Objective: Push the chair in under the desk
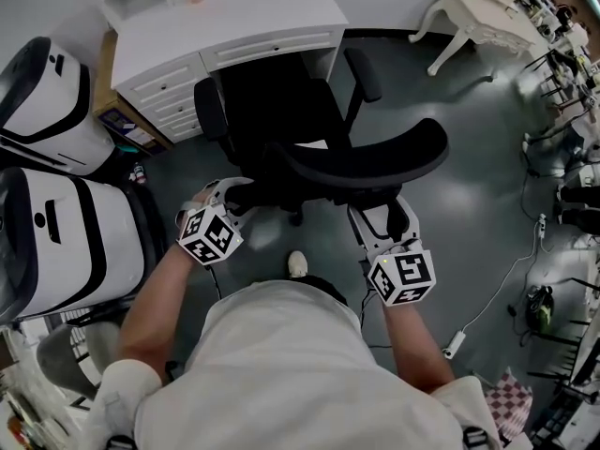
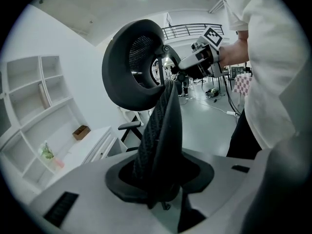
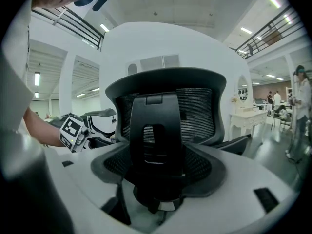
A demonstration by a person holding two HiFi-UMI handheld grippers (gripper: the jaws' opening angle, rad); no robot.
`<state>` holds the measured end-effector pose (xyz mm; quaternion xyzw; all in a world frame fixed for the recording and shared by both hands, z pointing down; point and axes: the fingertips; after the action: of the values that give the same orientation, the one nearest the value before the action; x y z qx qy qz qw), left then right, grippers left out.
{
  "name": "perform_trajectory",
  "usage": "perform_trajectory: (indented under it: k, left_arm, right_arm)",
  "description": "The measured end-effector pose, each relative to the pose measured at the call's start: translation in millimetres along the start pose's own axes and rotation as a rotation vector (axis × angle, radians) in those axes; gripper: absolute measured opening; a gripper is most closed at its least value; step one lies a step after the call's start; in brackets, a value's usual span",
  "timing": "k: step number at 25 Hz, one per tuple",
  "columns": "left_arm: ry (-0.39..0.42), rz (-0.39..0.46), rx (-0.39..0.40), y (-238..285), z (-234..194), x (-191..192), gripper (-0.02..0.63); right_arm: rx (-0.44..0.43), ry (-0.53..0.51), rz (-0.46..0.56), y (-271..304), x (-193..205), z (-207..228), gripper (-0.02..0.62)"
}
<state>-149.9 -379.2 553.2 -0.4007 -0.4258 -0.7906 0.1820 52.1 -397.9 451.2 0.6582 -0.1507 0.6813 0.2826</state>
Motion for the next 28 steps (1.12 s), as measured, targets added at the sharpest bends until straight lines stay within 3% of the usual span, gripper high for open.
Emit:
perform_trajectory:
  k: [28]
  left_arm:
    - [-0.025,-0.095,-0.071,10,-71,31,0.141]
  right_arm:
    - [-0.015,-0.003,-0.009,71,-8,-4,0.305]
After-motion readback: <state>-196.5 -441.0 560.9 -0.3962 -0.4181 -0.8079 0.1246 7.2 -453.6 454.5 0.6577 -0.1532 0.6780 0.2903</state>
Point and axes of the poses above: the fingertips, and each gripper's own axes: y forward along the fingers, z to its right, x out of its underside, and after that the axes turned 8 degrees about z, right-handed
